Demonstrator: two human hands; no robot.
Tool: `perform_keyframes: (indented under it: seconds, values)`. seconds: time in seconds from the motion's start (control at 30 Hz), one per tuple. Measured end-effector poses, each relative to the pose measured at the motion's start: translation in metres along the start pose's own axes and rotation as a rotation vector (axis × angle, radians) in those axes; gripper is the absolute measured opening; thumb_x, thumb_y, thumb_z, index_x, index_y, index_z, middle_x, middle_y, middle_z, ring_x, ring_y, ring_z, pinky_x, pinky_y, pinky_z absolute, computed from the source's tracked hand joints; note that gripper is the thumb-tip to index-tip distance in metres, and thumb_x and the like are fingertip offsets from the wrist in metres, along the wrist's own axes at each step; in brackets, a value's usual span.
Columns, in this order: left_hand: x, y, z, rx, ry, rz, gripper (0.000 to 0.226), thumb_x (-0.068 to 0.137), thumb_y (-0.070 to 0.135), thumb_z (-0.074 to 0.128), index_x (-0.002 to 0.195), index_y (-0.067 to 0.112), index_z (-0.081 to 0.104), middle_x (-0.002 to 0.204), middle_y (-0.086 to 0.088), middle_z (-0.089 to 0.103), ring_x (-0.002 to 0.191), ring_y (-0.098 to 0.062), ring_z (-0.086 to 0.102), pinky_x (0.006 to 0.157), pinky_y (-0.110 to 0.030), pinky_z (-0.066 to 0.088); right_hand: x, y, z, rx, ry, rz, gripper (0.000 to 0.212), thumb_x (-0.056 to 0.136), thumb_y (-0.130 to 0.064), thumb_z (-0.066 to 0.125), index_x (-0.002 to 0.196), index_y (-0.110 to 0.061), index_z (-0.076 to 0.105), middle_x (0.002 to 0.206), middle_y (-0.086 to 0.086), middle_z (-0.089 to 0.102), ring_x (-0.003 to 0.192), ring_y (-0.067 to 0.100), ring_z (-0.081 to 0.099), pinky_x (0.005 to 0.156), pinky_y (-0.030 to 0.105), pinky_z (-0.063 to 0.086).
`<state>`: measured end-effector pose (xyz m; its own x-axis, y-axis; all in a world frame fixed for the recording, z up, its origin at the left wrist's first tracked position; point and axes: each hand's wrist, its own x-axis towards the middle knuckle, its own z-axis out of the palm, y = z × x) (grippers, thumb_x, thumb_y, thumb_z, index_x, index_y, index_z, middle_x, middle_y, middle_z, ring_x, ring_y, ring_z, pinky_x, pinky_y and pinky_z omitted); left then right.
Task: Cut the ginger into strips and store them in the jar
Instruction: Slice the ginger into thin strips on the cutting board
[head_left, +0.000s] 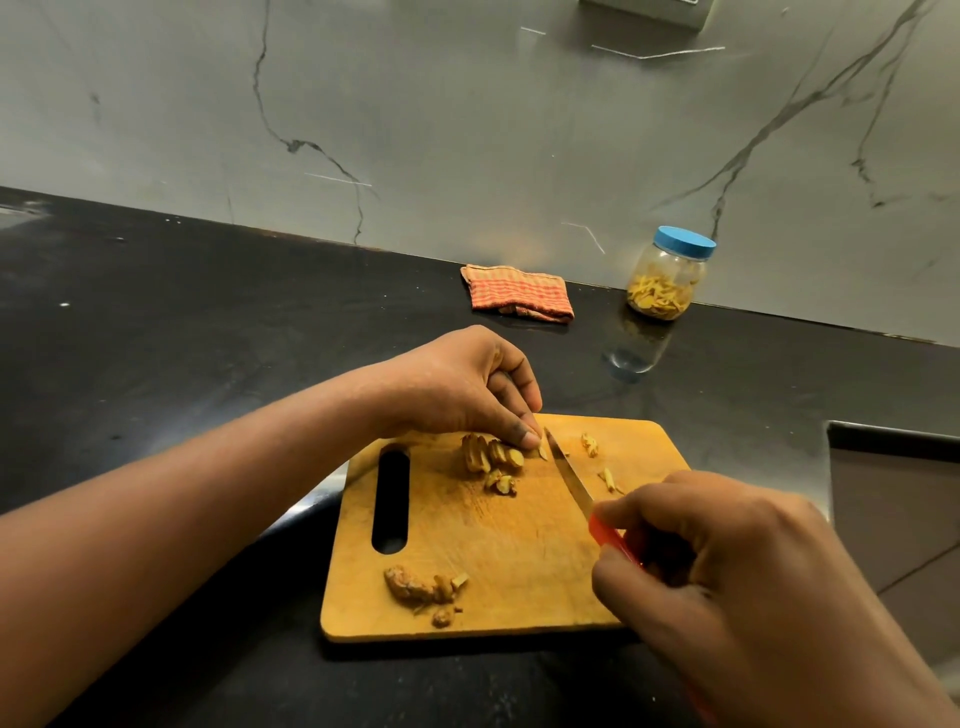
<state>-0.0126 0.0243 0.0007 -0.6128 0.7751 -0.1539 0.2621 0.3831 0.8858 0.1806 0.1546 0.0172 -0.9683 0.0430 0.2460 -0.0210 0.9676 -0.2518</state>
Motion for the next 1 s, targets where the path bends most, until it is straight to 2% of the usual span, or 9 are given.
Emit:
perform_keyframes:
  seconds: [0.13,0.23,0.33,0.47,0.67,0.8,0.93,1.0]
  values:
    - [0.0005,-0.0013,0.0005,0.01,0.043,0.013,0.029,0.079,0.007,0.078,0.106,0.005,0.066,0.087,-0.011,0.077,0.084,-0.017,0.076,0.083,-0.025,0.058,0.0022,-0.0022,0.0015,0.023,-0.016,0.011,0.03,0.069,-0.051,0.056,0.081,-0.031,0.075,0.061,-0.014,0.06,0.061,0.0,0.057,0.049,0.013,0.045]
    - [0.0007,-0.0024,0.0006,0.027,0.08,0.023,0.031,0.077,0.008,0.08,0.104,0.005,0.066,0.085,-0.01,0.078,0.083,-0.017,0.076,0.087,-0.029,0.058,0.0032,-0.0023,0.0025,0.061,-0.031,-0.012,0.022,0.073,-0.042,0.066,0.09,-0.03,0.076,0.069,-0.013,0.062,0.066,0.003,0.058,0.055,0.011,0.042]
    - [0.0006,-0.003,0.0005,0.029,0.084,0.024,0.031,0.076,0.008,0.081,0.102,0.006,0.065,0.083,-0.01,0.077,0.083,-0.017,0.076,0.089,-0.032,0.058,0.0037,-0.0016,0.0059,0.11,-0.009,-0.018,0.024,0.077,-0.04,0.067,0.098,-0.031,0.074,0.074,-0.013,0.061,0.07,0.005,0.057,0.061,0.012,0.042]
    - [0.0017,-0.0033,0.0008,0.022,0.086,0.021,0.031,0.075,0.007,0.081,0.102,0.006,0.065,0.083,-0.01,0.077,0.082,-0.017,0.076,0.087,-0.03,0.058,0.0042,-0.0012,0.0058,0.129,-0.007,0.006,0.029,0.078,-0.044,0.061,0.102,-0.032,0.071,0.081,-0.013,0.061,0.076,0.003,0.056,0.07,0.017,0.048]
    - [0.002,-0.0026,0.0012,0.023,0.085,0.012,0.03,0.075,0.007,0.081,0.101,0.006,0.066,0.082,-0.009,0.077,0.081,-0.016,0.076,0.081,-0.025,0.058,0.0044,0.0018,0.0077,0.143,0.009,-0.017,0.029,0.078,-0.042,0.062,0.103,-0.031,0.072,0.081,-0.013,0.062,0.076,0.002,0.056,0.07,0.021,0.05]
    - [0.002,-0.0018,0.0018,0.023,0.085,0.007,0.029,0.075,0.007,0.081,0.1,0.005,0.066,0.081,-0.008,0.077,0.081,-0.016,0.076,0.079,-0.023,0.058,0.0055,0.0037,0.0077,0.132,0.017,-0.033,0.029,0.076,-0.045,0.061,0.096,-0.029,0.074,0.072,-0.013,0.061,0.068,0.003,0.056,0.062,0.019,0.046]
    - [0.0019,-0.0011,0.0017,0.02,0.082,0.001,0.029,0.075,0.006,0.08,0.101,0.005,0.066,0.081,-0.008,0.077,0.081,-0.016,0.076,0.078,-0.022,0.059,0.0055,0.0014,0.0061,0.156,0.022,-0.035,0.031,0.079,-0.044,0.059,0.104,-0.032,0.071,0.083,-0.013,0.063,0.078,0.002,0.056,0.072,0.019,0.049]
    - [0.0019,-0.0009,0.0018,0.017,0.083,0.0,0.029,0.075,0.006,0.08,0.101,0.005,0.066,0.081,-0.008,0.077,0.081,-0.016,0.076,0.078,-0.022,0.059,0.0058,0.0016,0.0063,0.149,0.022,-0.028,0.03,0.078,-0.043,0.06,0.104,-0.031,0.071,0.081,-0.013,0.062,0.076,0.002,0.055,0.07,0.017,0.048]
